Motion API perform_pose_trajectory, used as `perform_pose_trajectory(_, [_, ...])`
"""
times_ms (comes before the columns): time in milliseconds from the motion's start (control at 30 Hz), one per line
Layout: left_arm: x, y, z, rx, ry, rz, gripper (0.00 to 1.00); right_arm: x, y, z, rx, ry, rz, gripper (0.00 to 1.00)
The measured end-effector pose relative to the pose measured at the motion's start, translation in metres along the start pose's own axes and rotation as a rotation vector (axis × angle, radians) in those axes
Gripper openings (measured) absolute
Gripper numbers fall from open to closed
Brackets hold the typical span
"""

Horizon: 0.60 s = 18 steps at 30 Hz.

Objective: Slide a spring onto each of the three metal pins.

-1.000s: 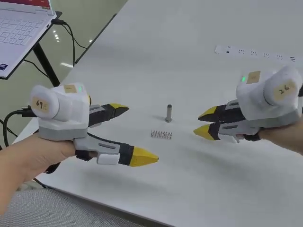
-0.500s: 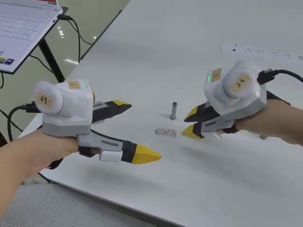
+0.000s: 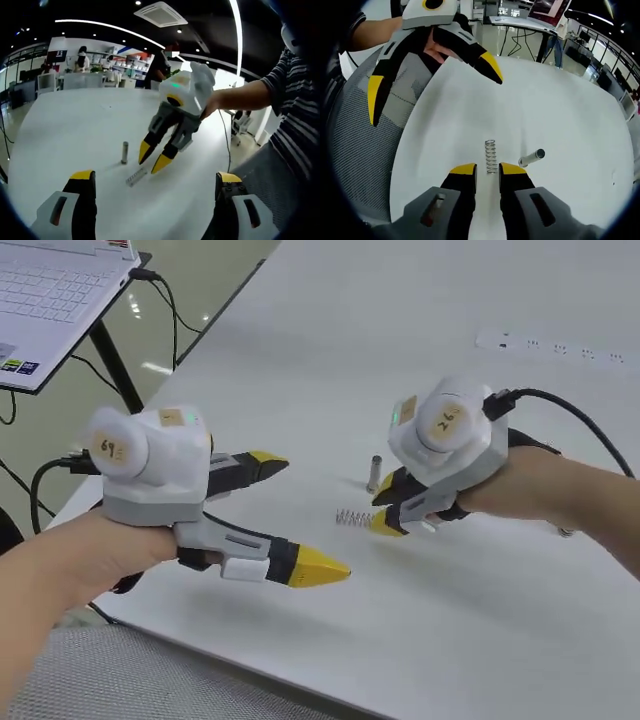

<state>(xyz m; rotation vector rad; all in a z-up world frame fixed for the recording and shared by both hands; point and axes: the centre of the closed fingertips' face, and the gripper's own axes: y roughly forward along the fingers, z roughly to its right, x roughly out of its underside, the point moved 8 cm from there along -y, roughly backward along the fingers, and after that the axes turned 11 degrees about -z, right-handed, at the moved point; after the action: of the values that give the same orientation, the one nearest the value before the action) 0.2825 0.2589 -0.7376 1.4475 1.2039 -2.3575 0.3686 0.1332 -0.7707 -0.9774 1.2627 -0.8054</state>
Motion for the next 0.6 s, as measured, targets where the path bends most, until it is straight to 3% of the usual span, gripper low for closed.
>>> perform_pose_trajectory(600, [0.002,-0.004,-0.001,-0.01,-0.005,0.004,0.97,0.002,0.023,0.006,-0.009,-0.011,-0.057,0.11])
